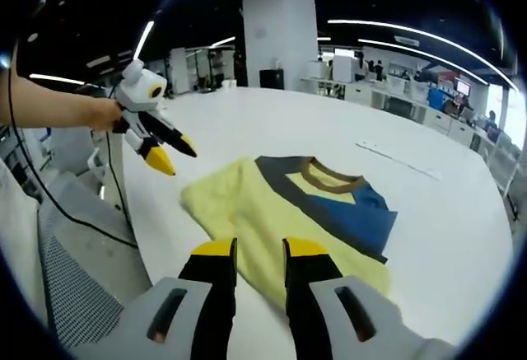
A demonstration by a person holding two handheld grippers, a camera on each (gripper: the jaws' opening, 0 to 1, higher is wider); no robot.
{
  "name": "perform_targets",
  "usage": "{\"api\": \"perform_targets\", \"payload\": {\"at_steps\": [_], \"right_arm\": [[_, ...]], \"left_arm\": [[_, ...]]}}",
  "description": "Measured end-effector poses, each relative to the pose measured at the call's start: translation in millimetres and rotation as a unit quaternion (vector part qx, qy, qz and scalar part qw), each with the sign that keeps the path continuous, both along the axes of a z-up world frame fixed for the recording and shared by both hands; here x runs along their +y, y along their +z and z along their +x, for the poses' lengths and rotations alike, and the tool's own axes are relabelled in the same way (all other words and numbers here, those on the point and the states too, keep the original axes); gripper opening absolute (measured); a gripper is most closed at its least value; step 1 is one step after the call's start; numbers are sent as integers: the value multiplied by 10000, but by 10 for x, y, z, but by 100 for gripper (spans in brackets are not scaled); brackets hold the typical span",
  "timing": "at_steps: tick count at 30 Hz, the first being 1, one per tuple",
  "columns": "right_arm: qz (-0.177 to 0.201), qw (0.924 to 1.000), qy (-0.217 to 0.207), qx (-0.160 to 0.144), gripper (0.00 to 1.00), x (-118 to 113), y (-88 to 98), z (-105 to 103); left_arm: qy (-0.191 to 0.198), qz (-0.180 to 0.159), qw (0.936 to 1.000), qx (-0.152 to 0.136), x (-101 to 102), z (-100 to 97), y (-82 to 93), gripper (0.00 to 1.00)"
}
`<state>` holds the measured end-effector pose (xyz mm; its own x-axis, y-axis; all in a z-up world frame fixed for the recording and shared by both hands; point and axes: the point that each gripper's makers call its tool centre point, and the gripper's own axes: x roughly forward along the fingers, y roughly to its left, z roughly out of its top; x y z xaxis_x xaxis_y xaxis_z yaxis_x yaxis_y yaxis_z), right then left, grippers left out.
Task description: Fold the garment on the visible template until the final outline fits inside the template.
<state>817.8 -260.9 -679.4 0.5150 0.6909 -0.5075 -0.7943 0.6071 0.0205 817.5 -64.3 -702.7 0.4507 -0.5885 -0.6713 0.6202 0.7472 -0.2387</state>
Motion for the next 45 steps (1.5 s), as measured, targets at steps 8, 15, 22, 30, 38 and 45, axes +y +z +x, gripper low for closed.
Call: {"api": "perform_targets", "payload": {"at_steps": [8, 15, 22, 30, 38, 45], "right_arm": [[15, 9999, -125, 30, 33, -88, 3, -3], [-28, 9998, -188, 58, 35, -200, -12, -7], [0, 9994, -341, 90, 37, -322, 6, 8], [-33, 9989, -473, 59, 37, -453, 38, 27], [-51, 9984, -545, 104, 37, -532, 2, 36], [32, 9974, -705, 168, 39, -631, -10, 140]], "left_arm": [[-9, -129, 9999, -11, -78, -60, 22, 54], [95, -265, 9996, -60, -120, -125, 29, 59], [160, -298, 9994, -73, -128, -203, 37, 61], [240, -341, 9991, -102, -121, -253, 53, 61], [219, -312, 9992, -104, -116, -245, 54, 60], [366, -534, 9979, -101, -134, -145, 69, 60]]}}
